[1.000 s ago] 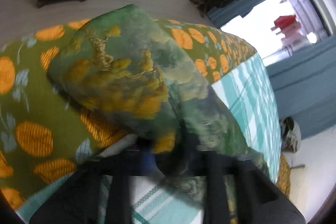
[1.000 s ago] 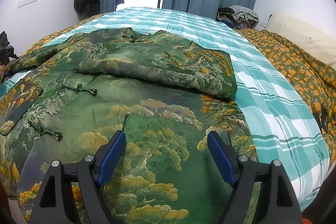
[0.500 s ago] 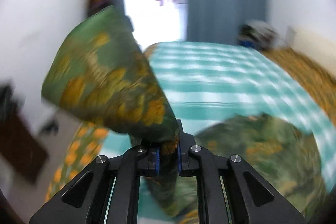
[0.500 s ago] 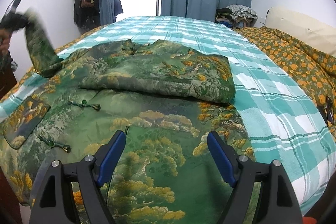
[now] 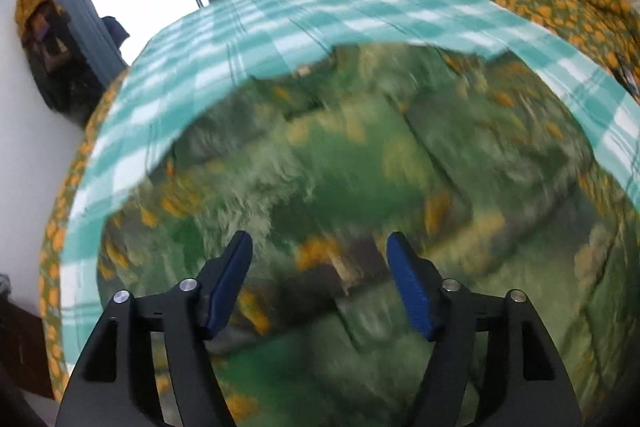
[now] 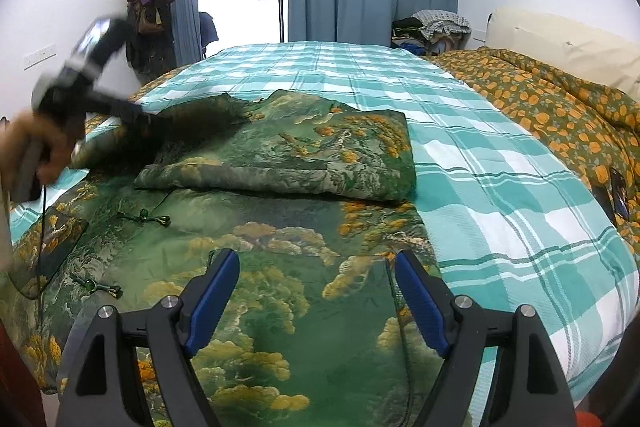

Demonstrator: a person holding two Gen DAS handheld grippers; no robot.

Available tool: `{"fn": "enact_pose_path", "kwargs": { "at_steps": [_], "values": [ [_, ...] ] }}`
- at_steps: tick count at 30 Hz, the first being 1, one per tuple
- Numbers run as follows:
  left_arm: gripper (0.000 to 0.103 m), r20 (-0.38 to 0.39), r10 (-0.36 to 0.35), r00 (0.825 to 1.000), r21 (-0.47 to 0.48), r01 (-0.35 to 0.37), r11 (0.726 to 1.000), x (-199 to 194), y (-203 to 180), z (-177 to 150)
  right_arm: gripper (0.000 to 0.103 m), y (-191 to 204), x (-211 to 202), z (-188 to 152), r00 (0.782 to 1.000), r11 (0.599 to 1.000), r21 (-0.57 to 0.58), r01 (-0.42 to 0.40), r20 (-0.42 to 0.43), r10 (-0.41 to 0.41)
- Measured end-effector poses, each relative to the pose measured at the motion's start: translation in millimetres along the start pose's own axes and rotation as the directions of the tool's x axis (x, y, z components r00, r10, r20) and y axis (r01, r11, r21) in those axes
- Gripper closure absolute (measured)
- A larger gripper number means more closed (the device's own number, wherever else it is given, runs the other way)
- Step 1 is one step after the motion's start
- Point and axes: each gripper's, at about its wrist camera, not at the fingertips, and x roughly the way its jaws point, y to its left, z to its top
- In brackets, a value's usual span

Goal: Fold large clothes
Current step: 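Fold the sleeve and jacket side across the body with the left tool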

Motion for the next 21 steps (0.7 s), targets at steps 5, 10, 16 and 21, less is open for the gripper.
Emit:
{"fn": "enact_pose_path", "kwargs": {
  "at_steps": [5, 10, 16, 21],
  "values": [
    [0.019, -0.006, -0.027, 1.0, -0.044, 0.027, 0.999, -28.0, 18.8, -32.3, 0.021, -11.5, 3.5, 11.2, 0.999, 0.998, 0.05, -0.036, -0.023, 0.038],
    [0.014, 0.018, -0.024, 1.0, -0.164, 0.027, 0.986, -55.0, 56.9, -67.8, 0.021, -18.7, 17.5, 54.2, 0.981, 0.969, 0.159, -0.191, -0.005, 0.195],
    [0.014, -0.01, -0.022, 1.0, -0.267, 0.019, 0.963, -60.6, 85.9, -99.6, 0.021, 6.7, 92.7, 107.8, 0.891, 0.86, 0.327, -0.393, -0.097, 0.444],
    [0.014, -0.029, -0.039, 0.999, -0.319, 0.027, 0.947, -58.5, 100.0, -104.3, 0.036, 58.0, 171.0, 129.6, 0.852, 0.849, 0.366, -0.381, -0.219, 0.476]
  ]
}}
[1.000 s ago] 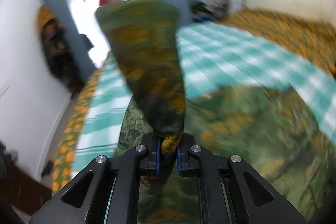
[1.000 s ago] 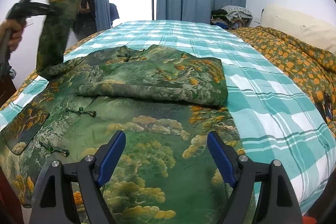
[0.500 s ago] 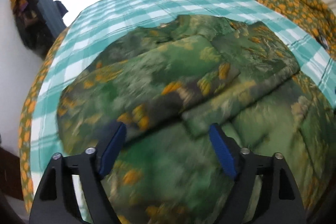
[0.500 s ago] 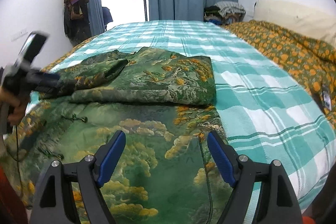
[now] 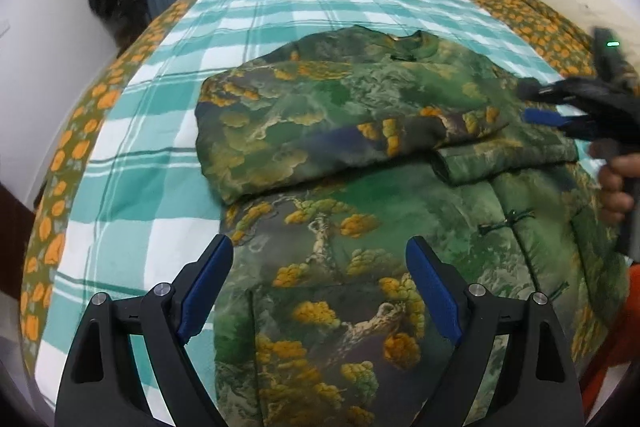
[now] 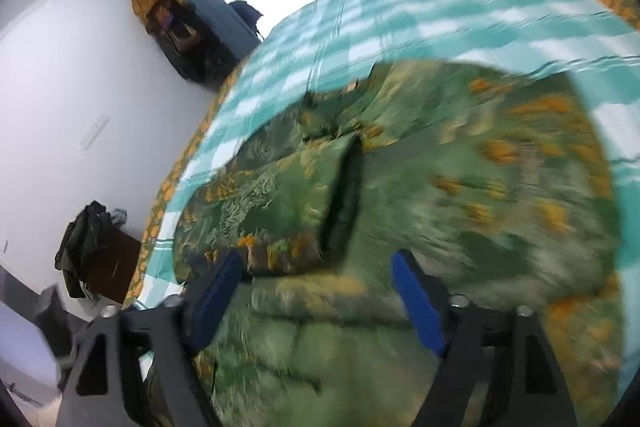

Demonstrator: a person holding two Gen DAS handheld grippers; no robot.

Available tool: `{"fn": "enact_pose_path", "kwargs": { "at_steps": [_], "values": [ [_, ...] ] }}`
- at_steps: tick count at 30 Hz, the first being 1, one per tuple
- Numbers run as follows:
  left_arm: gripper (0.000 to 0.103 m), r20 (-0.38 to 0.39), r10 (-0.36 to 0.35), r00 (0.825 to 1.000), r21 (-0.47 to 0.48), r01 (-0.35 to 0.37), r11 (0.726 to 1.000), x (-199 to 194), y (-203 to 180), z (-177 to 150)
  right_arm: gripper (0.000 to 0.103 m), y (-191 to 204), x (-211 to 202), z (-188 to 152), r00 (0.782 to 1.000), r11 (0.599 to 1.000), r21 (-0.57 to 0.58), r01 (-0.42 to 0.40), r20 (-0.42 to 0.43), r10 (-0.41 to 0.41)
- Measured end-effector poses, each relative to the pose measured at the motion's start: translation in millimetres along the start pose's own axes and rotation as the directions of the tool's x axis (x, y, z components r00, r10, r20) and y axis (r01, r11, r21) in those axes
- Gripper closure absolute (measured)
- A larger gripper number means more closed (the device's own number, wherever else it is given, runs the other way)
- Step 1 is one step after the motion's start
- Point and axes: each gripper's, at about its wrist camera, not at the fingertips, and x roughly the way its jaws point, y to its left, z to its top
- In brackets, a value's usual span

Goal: Fold large clothes

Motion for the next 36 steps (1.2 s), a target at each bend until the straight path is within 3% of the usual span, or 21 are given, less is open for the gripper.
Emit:
{"fn": "enact_pose_path", "kwargs": {
  "at_steps": [3, 5, 7, 9, 11, 12, 15, 17, 19, 21, 25, 28, 30, 33, 36],
  "values": [
    [0.014, 0.004, -0.016, 1.0, -0.012, 0.016, 1.0, -2.9, 4.9, 10.1, 0.054, 5.5, 38.9, 4.6, 0.997, 0.998, -0.011, 0.064, -0.04, -0.064],
    [0.014, 0.019, -0.019, 1.0, -0.016, 0.02, 1.0, -2.3, 7.0, 23.1, 0.056, 15.0, 50.6, 0.7, 0.979, 0.975, -0.118, 0.191, -0.044, -0.197],
    [0.011, 0.043, -0.022, 0.999, -0.028, 0.023, 0.999, 2.5, 12.7, 42.6, 0.056, 34.2, 36.3, -8.2, 0.955, 0.927, -0.23, 0.297, 0.066, -0.29],
    [0.011, 0.076, -0.018, 0.997, -0.06, 0.023, 0.998, 16.6, 20.2, 60.9, 0.056, 51.7, 20.9, -15.1, 0.94, 0.893, -0.299, 0.337, 0.158, -0.302],
    [0.015, 0.066, -0.019, 0.998, -0.091, 0.025, 0.996, 42.6, 24.7, 77.4, 0.056, 66.5, 9.6, -13.7, 0.95, 0.879, -0.369, 0.301, 0.2, -0.242],
    [0.022, 0.051, -0.02, 0.998, -0.097, 0.025, 0.995, 61.2, 24.7, 84.6, 0.056, 76.6, 8.5, -11.8, 0.962, 0.874, -0.414, 0.255, 0.2, -0.186],
    [0.036, 0.007, -0.005, 1.0, -0.071, 0.006, 0.997, 100.6, 19.9, 88.7, 0.056, 89.5, 32.8, -4.7, 0.986, 0.858, -0.49, 0.155, 0.124, -0.108],
    [0.037, -0.047, 0.004, 0.999, -0.066, -0.008, 0.998, 127.9, 19.0, 81.8, 0.056, 77.5, 65.0, -1.5, 0.99, 0.876, -0.464, 0.133, 0.015, -0.143],
    [0.037, -0.085, -0.015, 0.996, -0.076, 0.008, 0.997, 147.8, 20.4, 69.5, 0.058, 51.5, 96.9, -3.7, 0.976, 0.907, -0.393, 0.152, -0.086, -0.201],
    [0.037, -0.062, -0.005, 0.998, -0.067, 0.0, 0.998, 150.1, 18.6, 62.9, 0.058, 34.3, 103.5, -6.5, 0.983, 0.934, -0.335, 0.121, -0.088, -0.159],
    [0.037, -0.1, 0.004, 0.995, -0.064, -0.01, 0.998, 137.9, 16.5, 74.5, 0.058, 31.6, 106.5, -6.0, 0.985, 0.937, -0.329, 0.119, -0.08, -0.153],
    [0.027, -0.045, -0.033, 0.998, -0.115, 0.028, 0.993, 114.9, 21.7, 101.3, 0.058, 29.2, 103.8, -8.3, 0.986, 0.936, -0.331, 0.118, -0.074, -0.151],
    [0.01, 0.025, -0.027, 0.999, -0.15, 0.03, 0.988, 105.2, 26.2, 120.1, 0.058, 29.5, 106.1, -10.2, 0.987, 0.935, -0.335, 0.118, -0.064, -0.148],
    [0.009, 0.066, -0.011, 0.998, -0.189, 0.023, 0.982, 116.4, 33.4, 145.7, 0.058, 32.9, 101.1, -15.9, 0.987, 0.93, -0.345, 0.128, -0.049, -0.154],
    [0.009, 0.032, 0.024, 0.999, -0.253, -0.016, 0.967, 156.2, 47.6, 155.3, 0.058, 35.3, 99.8, -18.1, 0.986, 0.927, -0.351, 0.135, -0.044, -0.16]
  ]
}}
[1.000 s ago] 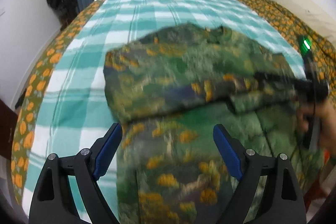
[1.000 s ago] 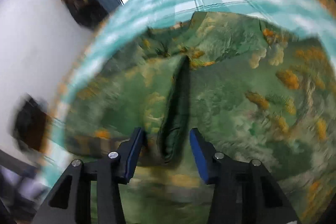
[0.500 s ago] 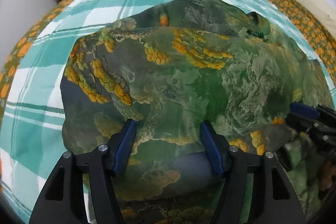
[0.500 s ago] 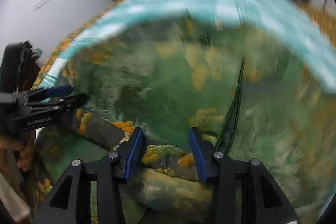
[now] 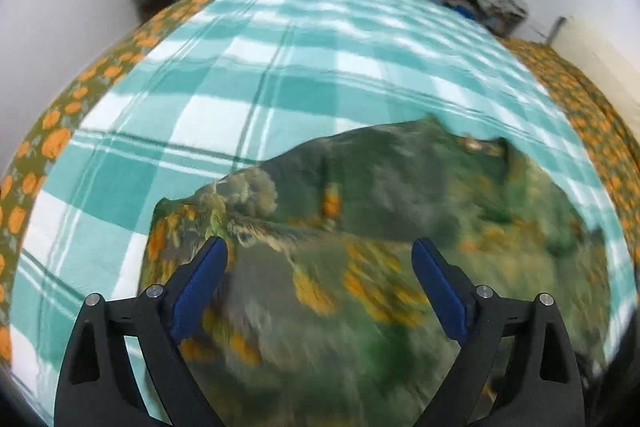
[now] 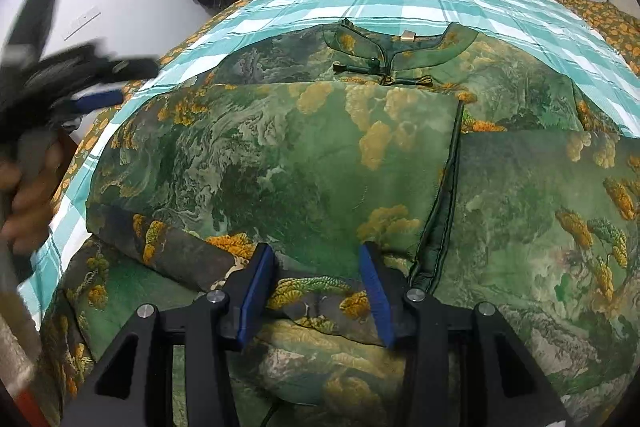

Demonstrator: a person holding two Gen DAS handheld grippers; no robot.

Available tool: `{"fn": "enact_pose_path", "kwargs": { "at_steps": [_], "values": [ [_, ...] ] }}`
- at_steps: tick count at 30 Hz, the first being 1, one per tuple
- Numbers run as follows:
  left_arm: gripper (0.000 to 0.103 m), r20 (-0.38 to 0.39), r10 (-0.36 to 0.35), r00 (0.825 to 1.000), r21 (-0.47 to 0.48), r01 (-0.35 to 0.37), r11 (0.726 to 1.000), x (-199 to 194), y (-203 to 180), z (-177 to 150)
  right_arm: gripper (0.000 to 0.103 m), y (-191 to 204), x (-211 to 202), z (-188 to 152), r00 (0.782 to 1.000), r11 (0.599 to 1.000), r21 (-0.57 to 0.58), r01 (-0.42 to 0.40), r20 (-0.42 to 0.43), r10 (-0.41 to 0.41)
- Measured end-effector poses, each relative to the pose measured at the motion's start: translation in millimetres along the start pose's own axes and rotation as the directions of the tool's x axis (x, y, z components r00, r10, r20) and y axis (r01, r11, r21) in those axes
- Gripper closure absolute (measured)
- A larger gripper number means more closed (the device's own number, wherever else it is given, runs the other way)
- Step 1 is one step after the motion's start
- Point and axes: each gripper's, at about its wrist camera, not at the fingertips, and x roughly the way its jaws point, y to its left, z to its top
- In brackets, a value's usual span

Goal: Fold large clothes

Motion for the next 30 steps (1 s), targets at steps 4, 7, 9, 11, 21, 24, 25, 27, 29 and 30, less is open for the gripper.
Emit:
{"fn": "enact_pose_path", "kwargs": {
  "at_steps": [4, 7, 9, 11, 21, 24, 25, 27, 29, 30],
  "values": [
    [0.003, -0.089, -0.019, 0.996, -0.101, 0.01, 0.995, 47.9, 27.8, -19.7, 0.058, 1.1, -0.4, -2.0, 1.0, 1.0, -0.003, 0.001, -0.002, -0.001],
    [0.001, -0.05, -0.042, 0.998, -0.101, 0.036, 0.994, 50.1, 31.3, -28.3, 0.058, 1.2, 0.0, -3.0, 1.0, 1.0, -0.007, -0.002, -0.002, 0.002],
    [0.001, -0.059, -0.028, 0.998, -0.076, 0.023, 0.997, 50.2, 27.0, -28.3, 0.058, 1.0, 1.3, -3.6, 1.0, 1.0, -0.01, 0.001, -0.002, -0.001],
    [0.001, -0.065, -0.027, 0.997, -0.066, 0.023, 0.998, 46.3, 25.3, -28.3, 0.058, 1.1, 1.5, -3.7, 1.0, 1.0, -0.012, 0.006, -0.001, -0.006],
    [0.001, -0.101, -0.062, 0.993, 0.148, 0.077, 0.986, -64.6, 2.8, -89.5, 0.054, 3.9, -48.6, -12.2, 1.0, 1.0, -0.008, -0.018, 0.024, 0.018],
    [0.001, -0.137, -0.094, 0.986, 0.21, 0.122, 0.97, -104.7, -6.6, -131.3, 0.043, 2.1, -85.4, -37.3, 1.0, 0.999, -0.048, 0.002, 0.014, -0.001],
    [0.001, -0.147, -0.101, 0.984, 0.221, 0.132, 0.966, -113.5, -9.2, -142.4, 0.043, -0.5, -93.7, -45.5, 1.0, 0.999, -0.053, 0.005, 0.006, -0.005],
    [0.001, -0.185, -0.12, 0.975, 0.23, 0.161, 0.96, -135.1, -15.8, -178.1, 0.043, -11.0, -119.8, -74.6, 0.999, 0.998, -0.061, 0.028, -0.025, -0.03],
    [0.001, -0.231, -0.133, 0.964, 0.214, 0.184, 0.959, -143.8, -20.7, -202.8, 0.043, -21.8, -144.6, -103.2, 0.996, 0.995, -0.061, 0.073, -0.045, -0.076],
    [0.001, -0.256, -0.138, 0.957, 0.205, 0.194, 0.959, -150.0, -23.2, -222.9, 0.043, -25.6, -153.7, -114.3, 0.994, 0.994, -0.06, 0.097, -0.053, -0.1]
  ]
}}
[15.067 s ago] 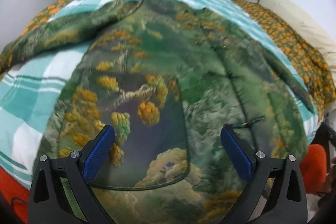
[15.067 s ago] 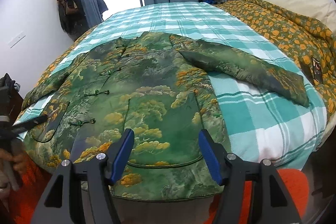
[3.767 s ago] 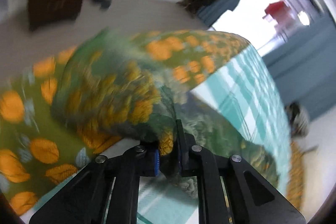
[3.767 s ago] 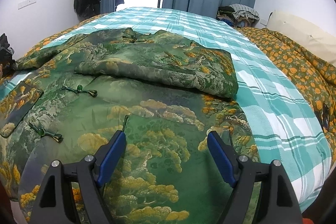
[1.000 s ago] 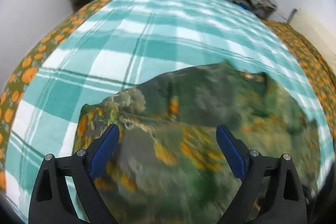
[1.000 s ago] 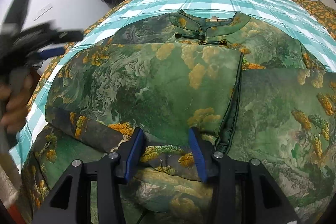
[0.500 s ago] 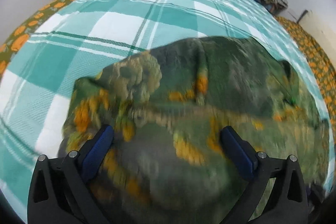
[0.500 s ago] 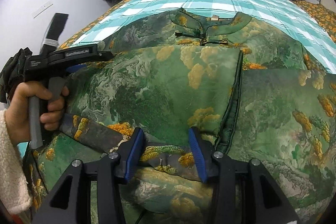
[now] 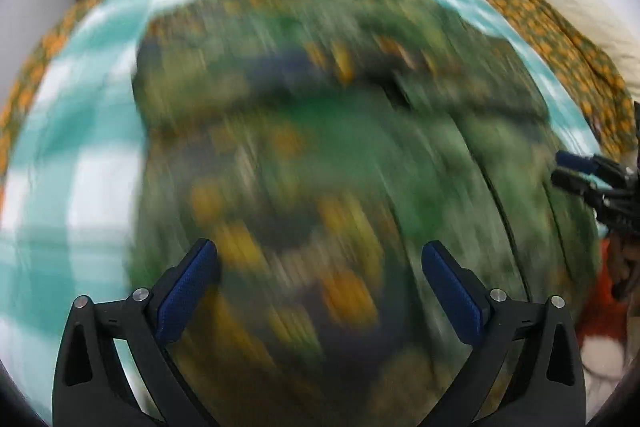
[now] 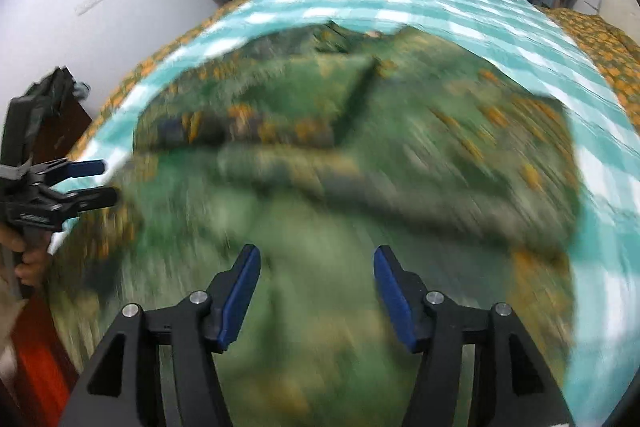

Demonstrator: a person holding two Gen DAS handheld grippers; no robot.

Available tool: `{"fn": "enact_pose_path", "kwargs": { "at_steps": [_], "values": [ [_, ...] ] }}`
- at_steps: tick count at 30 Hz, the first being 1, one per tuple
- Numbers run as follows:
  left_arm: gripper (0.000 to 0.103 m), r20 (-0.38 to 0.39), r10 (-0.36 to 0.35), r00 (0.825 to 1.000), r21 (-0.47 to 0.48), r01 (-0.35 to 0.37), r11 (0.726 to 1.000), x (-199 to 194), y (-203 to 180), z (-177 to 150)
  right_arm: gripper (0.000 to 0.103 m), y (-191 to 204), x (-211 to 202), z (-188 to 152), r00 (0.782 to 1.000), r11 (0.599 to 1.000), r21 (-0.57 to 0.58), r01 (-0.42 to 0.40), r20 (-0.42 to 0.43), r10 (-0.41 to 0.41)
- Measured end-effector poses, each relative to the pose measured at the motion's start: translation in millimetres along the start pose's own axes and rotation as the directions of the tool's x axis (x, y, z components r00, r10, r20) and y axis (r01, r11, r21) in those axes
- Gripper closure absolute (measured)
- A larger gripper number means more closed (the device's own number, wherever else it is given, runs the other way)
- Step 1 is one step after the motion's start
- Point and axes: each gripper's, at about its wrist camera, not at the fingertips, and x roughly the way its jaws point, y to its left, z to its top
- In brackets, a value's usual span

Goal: Fold large clothes

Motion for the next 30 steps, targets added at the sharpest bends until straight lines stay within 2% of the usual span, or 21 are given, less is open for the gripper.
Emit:
{"fn": "enact_pose_path", "kwargs": {
  "at_steps": [2, 3, 5, 7, 9, 12, 15, 17, 19, 20, 21, 23, 25, 28, 30],
  "values": [
    [0.001, -0.027, 0.02, 0.999, 0.013, -0.02, 1.0, 4.0, -10.5, -25.1, 0.042, -8.7, -19.1, -32.5, 0.999, 0.999, 0.024, 0.042, -0.01, -0.042],
    [0.001, -0.02, 0.057, 0.998, 0.046, -0.056, 0.997, 7.5, -16.5, -36.4, 0.042, -14.4, -25.2, -51.7, 0.999, 0.998, 0.048, 0.048, -0.023, -0.047],
    [0.001, 0.016, 0.107, 0.994, 0.1, -0.108, 0.989, 10.1, -24.2, -43.5, 0.04, -27.7, -19.2, -82.3, 0.993, 0.991, 0.117, 0.069, -0.103, -0.057],
    [0.001, 0.014, 0.132, 0.991, 0.118, -0.133, 0.984, 7.8, -30.3, -40.0, 0.04, -37.6, -21.4, -100.5, 0.995, 0.978, 0.199, 0.064, -0.089, -0.047],
    [0.001, 0.008, 0.1, 0.995, 0.085, -0.1, 0.991, -4.4, -28.1, -34.6, 0.04, -39.6, -31.7, -103.0, 0.997, 0.969, 0.241, 0.061, -0.067, -0.047],
    [0.001, 0.046, 0.059, 0.997, 0.021, -0.06, 0.998, -35.9, -12.7, -35.0, 0.04, -42.8, -55.3, -98.7, 0.999, 0.968, 0.25, 0.035, -0.017, -0.031],
    [0.001, 0.086, 0.077, 0.993, -0.027, -0.075, 0.997, -63.7, 14.3, -40.2, 0.039, -55.8, -81.0, -99.5, 0.999, 0.967, 0.251, 0.035, 0.012, -0.039],
    [0.001, 0.089, 0.097, 0.991, -0.09, -0.089, 0.992, -75.8, 44.7, -46.3, 0.027, -75.8, -98.3, -105.2, 0.999, 0.96, 0.278, 0.038, 0.011, -0.042],
    [0.001, 0.043, 0.092, 0.995, -0.184, -0.083, 0.979, -74.4, 79.8, -57.6, 0.023, -104.6, -107.3, -114.2, 0.999, 0.948, 0.317, 0.039, -0.019, -0.035],
    [0.001, 0.008, 0.067, 0.998, -0.232, -0.063, 0.971, -68.5, 94.7, -63.4, 0.023, -112.3, -107.6, -118.8, 0.999, 0.943, 0.329, 0.048, -0.039, -0.037],
    [0.001, -0.027, 0.013, 1.0, -0.278, -0.019, 0.96, -59.5, 107.0, -69.6, 0.023, -126.8, -104.9, -124.5, 0.996, 0.934, 0.353, 0.06, -0.078, -0.035],
    [0.001, -0.053, -0.057, 0.997, -0.307, 0.038, 0.951, -49.0, 109.8, -78.8, 0.023, -149.5, -89.7, -135.9, 0.989, 0.917, 0.399, 0.011, -0.14, 0.049],
    [0.001, -0.064, -0.14, 0.988, -0.276, 0.117, 0.954, -39.8, 98.8, -82.7, 0.023, -157.2, -72.1, -141.8, 0.977, 0.901, 0.434, -0.012, -0.185, 0.102],
    [0.001, -0.096, -0.258, 0.961, -0.25, 0.228, 0.941, -26.1, 83.6, -82.8, 0.023, -150.9, -45.0, -148.4, 0.939, 0.887, 0.445, -0.122, -0.239, 0.249],
    [0.001, -0.108, -0.242, 0.964, -0.231, 0.213, 0.949, -22.2, 76.9, -81.9, 0.021, -144.6, -33.3, -147.2, 0.917, 0.891, 0.432, -0.143, -0.281, 0.283]
  ]
}}
